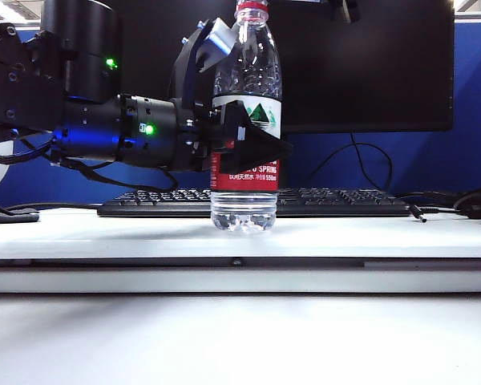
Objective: Unscrew the cap from the plastic bottle on the table.
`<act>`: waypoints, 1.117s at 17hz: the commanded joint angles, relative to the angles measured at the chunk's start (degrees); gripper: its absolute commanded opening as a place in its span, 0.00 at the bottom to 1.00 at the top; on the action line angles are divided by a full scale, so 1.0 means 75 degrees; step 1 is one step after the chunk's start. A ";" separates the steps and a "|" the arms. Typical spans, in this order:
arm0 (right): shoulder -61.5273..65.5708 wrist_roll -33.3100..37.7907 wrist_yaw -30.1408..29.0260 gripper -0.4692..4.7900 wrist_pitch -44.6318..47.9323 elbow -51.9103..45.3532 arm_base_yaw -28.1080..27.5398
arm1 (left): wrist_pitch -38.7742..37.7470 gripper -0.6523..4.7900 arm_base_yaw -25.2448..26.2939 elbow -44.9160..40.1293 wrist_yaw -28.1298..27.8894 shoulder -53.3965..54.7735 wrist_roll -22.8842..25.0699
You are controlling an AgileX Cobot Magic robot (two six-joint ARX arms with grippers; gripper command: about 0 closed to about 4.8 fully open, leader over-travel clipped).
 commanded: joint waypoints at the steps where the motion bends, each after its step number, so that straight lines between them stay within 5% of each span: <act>1: -0.0082 -0.0111 0.1040 0.42 0.0090 0.0015 -0.0009 | 0.0268 0.61 -0.0006 0.0055 -0.0015 -0.0052 0.0003; 3: -0.0119 -0.0274 0.2124 0.42 -0.0192 0.0015 -0.0009 | 0.0268 0.61 -0.0006 0.0055 -0.0015 -0.0052 0.0003; 5: -0.0166 -0.0335 0.4097 0.42 -0.1186 0.0015 -0.0009 | 0.0271 0.61 -0.0006 0.0055 -0.0017 -0.0052 0.0003; 7: -0.0160 -0.0697 0.4811 0.42 -0.2069 0.0006 -0.0009 | 0.0274 0.61 -0.0006 0.0055 -0.0017 -0.0052 0.0003; 17: 0.0833 -0.0632 0.5855 0.42 -0.2363 -0.1355 -0.0006 | 0.0280 0.61 -0.0003 0.0067 -0.0227 -0.0052 0.0044; 19: 0.0833 -0.0629 0.5852 0.51 -0.2317 -0.1352 -0.0006 | 0.0280 0.61 -0.0003 0.0067 -0.0385 -0.0052 0.0061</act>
